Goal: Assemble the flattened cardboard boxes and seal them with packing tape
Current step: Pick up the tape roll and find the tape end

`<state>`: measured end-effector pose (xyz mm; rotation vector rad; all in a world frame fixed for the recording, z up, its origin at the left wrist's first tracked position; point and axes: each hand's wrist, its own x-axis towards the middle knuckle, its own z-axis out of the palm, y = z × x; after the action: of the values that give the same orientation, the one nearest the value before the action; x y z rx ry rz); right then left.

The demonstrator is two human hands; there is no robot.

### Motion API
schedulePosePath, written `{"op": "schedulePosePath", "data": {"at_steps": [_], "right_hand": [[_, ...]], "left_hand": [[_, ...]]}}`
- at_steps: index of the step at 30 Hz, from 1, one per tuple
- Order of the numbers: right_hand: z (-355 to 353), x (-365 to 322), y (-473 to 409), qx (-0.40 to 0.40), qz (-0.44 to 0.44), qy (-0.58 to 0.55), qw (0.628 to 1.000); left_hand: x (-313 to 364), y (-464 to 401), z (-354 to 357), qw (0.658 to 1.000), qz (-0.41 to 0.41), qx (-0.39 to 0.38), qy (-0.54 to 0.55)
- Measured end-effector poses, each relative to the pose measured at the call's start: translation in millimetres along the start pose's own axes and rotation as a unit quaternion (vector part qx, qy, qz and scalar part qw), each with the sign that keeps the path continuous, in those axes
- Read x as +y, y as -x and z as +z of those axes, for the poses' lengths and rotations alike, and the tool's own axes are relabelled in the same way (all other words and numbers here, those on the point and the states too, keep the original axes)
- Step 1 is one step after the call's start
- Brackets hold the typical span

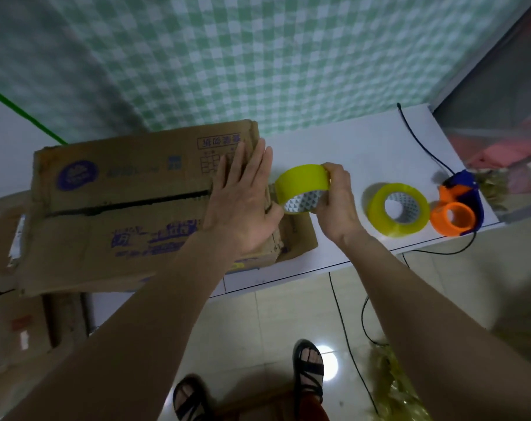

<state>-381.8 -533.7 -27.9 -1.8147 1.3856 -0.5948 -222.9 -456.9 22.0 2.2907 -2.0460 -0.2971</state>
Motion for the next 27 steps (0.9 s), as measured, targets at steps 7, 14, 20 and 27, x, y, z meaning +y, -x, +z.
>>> {"op": "schedulePosePath", "data": {"at_steps": [7,14,20,27], "right_hand": [[7.4,6.8,11.4,0.013,0.048,-0.052,0.997],[11.4,10.6,6.7,0.015,0.062,-0.072,0.995],[-1.7,22.1,10.8,-0.070,0.074,-0.163,0.981],[-37.6,98.4,38.2,-0.018,0.112,0.071,0.991]], "left_hand": [[3.1,0.8,2.6,0.996,0.071,0.020,-0.042],[10.5,-3.4,-7.0,0.996,0.039,-0.012,-0.075],[60.9,-10.3,-16.4,0.973,0.038,-0.081,-0.215],[133.8,0.5,52.7,0.969,0.125,-0.195,-0.090]]}}
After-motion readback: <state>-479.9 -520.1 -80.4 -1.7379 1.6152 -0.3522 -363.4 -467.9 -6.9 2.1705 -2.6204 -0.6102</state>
